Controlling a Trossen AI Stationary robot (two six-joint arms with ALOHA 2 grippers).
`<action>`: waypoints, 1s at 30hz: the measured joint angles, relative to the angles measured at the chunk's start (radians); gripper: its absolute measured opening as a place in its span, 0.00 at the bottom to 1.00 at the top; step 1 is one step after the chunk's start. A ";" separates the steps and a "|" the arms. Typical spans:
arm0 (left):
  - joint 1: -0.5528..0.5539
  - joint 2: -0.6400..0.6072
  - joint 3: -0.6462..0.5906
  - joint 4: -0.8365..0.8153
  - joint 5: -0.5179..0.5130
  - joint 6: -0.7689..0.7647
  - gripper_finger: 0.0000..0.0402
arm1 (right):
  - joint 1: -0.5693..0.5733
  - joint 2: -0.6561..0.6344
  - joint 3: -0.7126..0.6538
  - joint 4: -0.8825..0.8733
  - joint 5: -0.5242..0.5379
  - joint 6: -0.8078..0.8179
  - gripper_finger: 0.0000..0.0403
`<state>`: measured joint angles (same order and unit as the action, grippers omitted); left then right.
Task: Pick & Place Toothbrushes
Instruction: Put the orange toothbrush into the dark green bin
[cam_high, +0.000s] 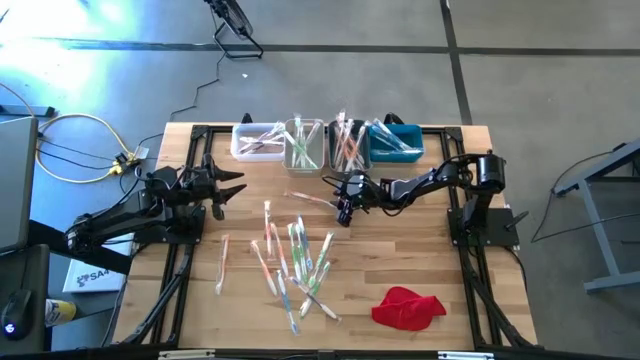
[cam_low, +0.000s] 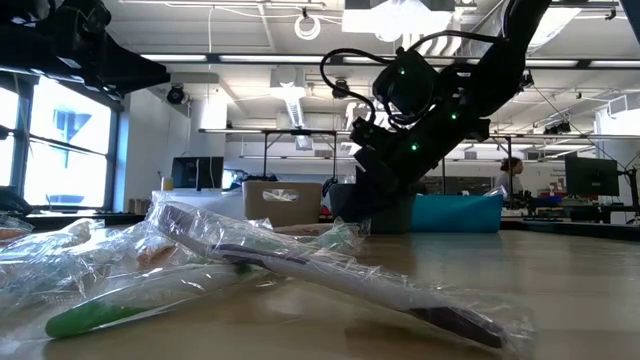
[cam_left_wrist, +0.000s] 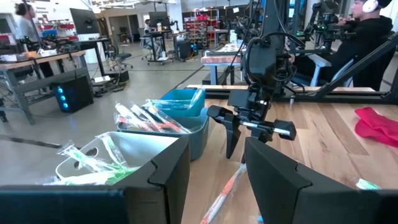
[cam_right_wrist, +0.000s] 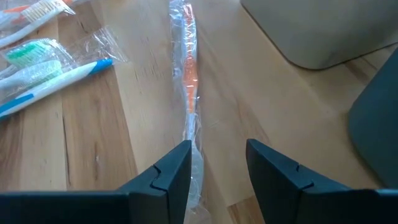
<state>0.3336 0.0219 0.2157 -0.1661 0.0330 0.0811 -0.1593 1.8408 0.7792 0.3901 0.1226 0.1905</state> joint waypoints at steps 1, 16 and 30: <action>0.000 0.000 0.000 0.000 0.000 0.000 0.37 | 0.000 0.000 0.000 0.000 0.000 0.000 0.36; 0.000 0.000 0.000 -0.001 0.000 0.000 0.37 | 0.000 0.015 0.000 0.007 0.005 0.000 0.36; 0.000 0.000 0.000 -0.002 -0.002 0.000 0.37 | 0.000 0.095 -0.001 0.100 0.001 0.000 0.36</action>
<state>0.3336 0.0219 0.2157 -0.1677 0.0311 0.0807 -0.1593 1.9354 0.7784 0.4904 0.1236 0.1909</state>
